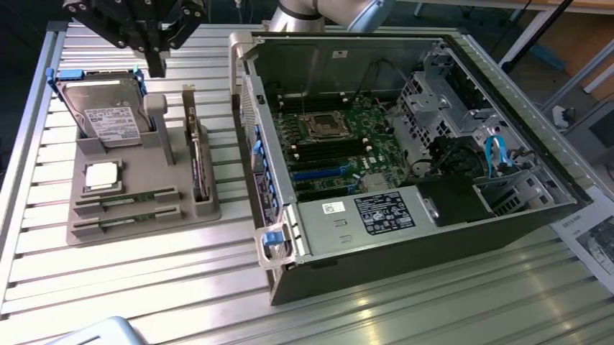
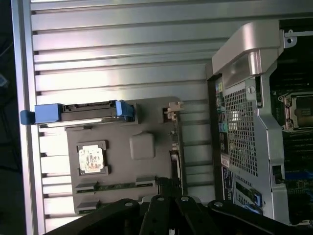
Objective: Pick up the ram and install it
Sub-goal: 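Reach for the ram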
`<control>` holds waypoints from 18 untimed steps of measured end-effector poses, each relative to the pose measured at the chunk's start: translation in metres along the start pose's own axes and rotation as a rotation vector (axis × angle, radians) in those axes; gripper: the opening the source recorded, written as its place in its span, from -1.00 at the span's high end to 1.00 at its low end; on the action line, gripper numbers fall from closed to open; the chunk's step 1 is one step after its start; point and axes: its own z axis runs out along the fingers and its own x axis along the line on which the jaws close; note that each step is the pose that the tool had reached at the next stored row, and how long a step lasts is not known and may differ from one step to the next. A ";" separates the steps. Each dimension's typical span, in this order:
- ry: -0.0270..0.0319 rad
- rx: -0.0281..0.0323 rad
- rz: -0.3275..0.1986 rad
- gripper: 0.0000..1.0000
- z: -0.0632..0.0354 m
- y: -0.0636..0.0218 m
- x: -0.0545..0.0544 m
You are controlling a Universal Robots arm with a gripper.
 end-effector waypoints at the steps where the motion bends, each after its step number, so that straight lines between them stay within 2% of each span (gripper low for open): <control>1: 0.0000 0.0000 0.000 0.80 -0.0002 -0.0005 0.006; 14: 0.0000 0.0000 0.000 0.80 -0.0017 -0.0047 0.063; 16: 0.0000 -0.0001 0.000 0.80 -0.0021 -0.0058 0.077; 18: 0.0000 0.0000 0.000 0.80 -0.0024 -0.0064 0.086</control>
